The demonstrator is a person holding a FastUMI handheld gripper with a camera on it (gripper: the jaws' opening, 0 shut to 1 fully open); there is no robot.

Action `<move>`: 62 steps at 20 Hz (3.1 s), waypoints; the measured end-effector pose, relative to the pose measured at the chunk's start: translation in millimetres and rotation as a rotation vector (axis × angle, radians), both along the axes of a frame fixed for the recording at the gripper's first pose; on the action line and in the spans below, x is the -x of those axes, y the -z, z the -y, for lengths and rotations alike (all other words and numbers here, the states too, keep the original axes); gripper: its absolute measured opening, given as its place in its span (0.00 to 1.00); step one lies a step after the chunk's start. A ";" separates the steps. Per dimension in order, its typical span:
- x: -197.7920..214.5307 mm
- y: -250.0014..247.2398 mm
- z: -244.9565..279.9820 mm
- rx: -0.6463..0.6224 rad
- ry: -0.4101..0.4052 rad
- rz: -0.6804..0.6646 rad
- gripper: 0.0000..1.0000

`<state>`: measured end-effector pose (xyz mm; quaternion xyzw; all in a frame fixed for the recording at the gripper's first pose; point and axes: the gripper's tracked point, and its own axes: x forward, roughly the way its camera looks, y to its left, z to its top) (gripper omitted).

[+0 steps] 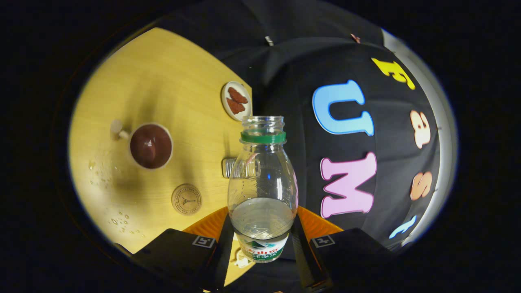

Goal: Take the bottle from table, then pour the juice into the cup, finally place the bottle on the coaster

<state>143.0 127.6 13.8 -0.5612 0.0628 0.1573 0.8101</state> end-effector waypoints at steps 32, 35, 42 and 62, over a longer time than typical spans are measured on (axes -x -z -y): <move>-85.8 120.2 3.5 -1.163 0.037 -0.280 0.74; -83.1 131.6 0.7 -1.157 0.037 -0.300 0.75; -80.9 137.0 4.8 -1.149 0.040 -0.290 0.78; -21.2 86.1 49.7 -1.139 0.129 -0.161 0.99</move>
